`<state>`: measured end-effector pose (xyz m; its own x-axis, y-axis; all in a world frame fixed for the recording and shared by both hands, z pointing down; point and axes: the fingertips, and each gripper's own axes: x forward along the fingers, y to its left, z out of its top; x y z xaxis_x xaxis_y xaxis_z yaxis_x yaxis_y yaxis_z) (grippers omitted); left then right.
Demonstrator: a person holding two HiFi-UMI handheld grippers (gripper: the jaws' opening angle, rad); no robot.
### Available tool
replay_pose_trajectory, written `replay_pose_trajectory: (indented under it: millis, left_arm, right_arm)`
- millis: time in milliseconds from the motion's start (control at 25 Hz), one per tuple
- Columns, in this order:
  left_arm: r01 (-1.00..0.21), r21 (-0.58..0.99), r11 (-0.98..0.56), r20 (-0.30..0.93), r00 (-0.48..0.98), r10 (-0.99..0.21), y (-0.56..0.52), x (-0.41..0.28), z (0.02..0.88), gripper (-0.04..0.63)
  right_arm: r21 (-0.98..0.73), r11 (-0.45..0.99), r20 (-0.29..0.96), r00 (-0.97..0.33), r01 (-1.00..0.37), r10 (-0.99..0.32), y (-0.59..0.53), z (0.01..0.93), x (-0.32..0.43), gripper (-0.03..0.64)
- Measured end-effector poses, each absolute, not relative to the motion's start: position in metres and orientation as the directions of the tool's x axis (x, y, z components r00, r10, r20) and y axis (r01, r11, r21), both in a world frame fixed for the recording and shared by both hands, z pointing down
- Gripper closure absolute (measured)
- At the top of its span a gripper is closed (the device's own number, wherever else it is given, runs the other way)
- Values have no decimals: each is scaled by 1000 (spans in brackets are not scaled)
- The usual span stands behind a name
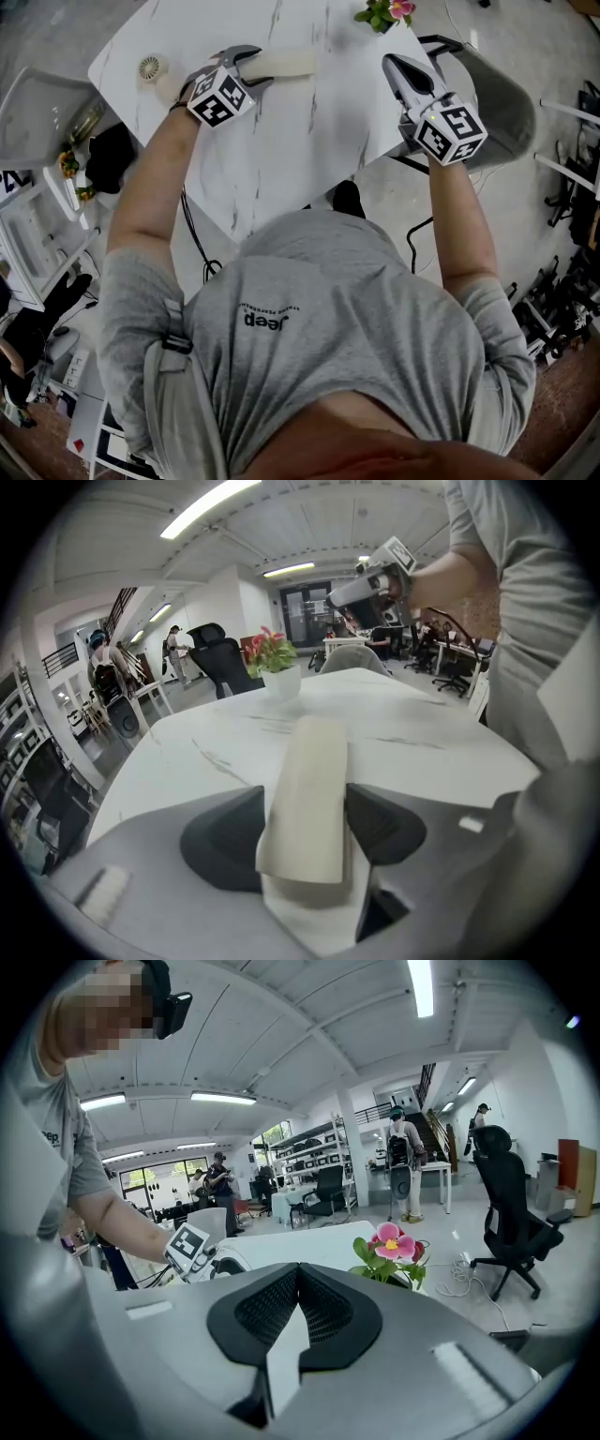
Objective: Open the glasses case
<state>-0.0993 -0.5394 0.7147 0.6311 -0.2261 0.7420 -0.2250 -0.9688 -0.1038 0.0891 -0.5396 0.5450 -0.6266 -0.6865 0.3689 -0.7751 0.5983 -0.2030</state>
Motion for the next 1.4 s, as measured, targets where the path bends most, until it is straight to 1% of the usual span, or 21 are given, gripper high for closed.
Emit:
replay_pose_trajectory:
  millis: [80, 360, 560, 680, 920, 1120, 1240, 1400]
  left_arm:
    - [-204, -98, -974, 745, 634, -208, -537, -98, 715, 293]
    - [-160, -63, -985, 761, 631, -151, -537, -100, 713, 307]
    - [-164, -1, -986, 759, 642, -107, -539, -101, 710, 310]
    - [-155, 7, -988, 753, 651, -97, -540, -100, 707, 314]
    - [-134, -8, -991, 743, 662, -95, -543, -98, 701, 341]
    - [-132, -28, -991, 739, 665, -109, -544, -99, 693, 382]
    - [-133, -50, -990, 733, 668, -127, -546, -100, 690, 421]
    - [-139, -83, -987, 727, 669, -155, -549, -100, 686, 450]
  right_arm:
    - [-203, 595, 369, -624, -777, -689, -539, 546, 91, 614]
    - [-200, 590, 376, -618, -782, -691, -539, 545, 93, 614]
    - [-199, 584, 377, -612, -787, -696, -538, 544, 95, 614]
    - [-197, 583, 380, -610, -788, -696, -537, 544, 95, 614]
    - [-197, 577, 382, -604, -793, -700, -536, 543, 98, 614]
    - [-194, 575, 378, -601, -795, -704, -534, 542, 97, 614]
    - [-193, 573, 380, -599, -796, -705, -534, 542, 97, 614]
    - [-191, 569, 383, -594, -800, -707, -532, 543, 98, 614]
